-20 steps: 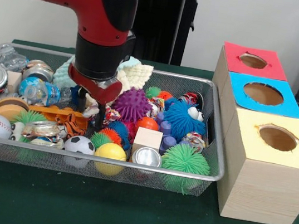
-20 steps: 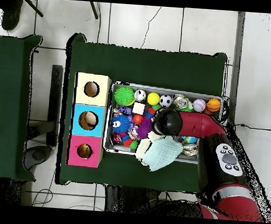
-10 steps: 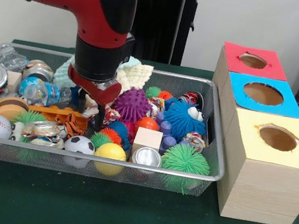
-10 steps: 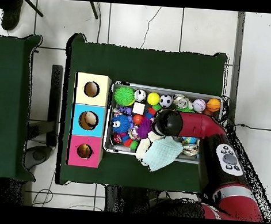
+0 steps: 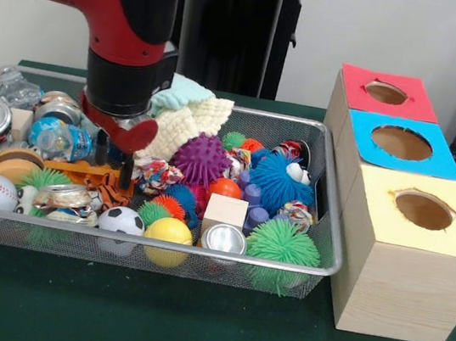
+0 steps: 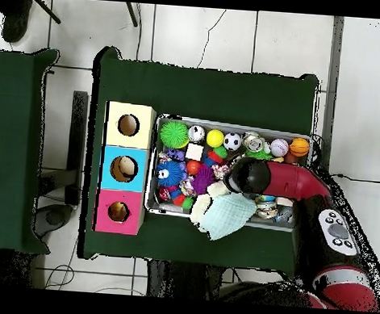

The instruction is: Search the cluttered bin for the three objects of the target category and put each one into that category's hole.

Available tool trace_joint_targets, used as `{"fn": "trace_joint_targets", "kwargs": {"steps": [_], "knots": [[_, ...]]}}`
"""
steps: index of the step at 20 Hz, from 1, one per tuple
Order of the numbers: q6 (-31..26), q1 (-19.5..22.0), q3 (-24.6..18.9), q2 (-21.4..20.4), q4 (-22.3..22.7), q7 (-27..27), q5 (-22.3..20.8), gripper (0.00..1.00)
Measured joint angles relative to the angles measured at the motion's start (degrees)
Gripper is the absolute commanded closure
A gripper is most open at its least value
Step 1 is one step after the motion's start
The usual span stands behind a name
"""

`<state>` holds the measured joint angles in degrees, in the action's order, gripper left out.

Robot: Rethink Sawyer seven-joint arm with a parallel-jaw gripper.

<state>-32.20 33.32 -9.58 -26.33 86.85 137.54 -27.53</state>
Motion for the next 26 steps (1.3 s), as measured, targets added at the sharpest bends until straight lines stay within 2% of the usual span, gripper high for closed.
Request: {"fn": "trace_joint_targets", "kwargs": {"steps": [10, 17, 26], "knots": [[0.00, 0.05, 0.00, 0.35, -2.38, 0.00, 0.00, 0.00], [-0.15, -1.70, 0.16, 2.96, -6.45, -0.01, -0.07, 0.00], [-1.76, -2.33, 0.97, 4.30, -8.69, 0.00, -0.06, 0.00]]}}
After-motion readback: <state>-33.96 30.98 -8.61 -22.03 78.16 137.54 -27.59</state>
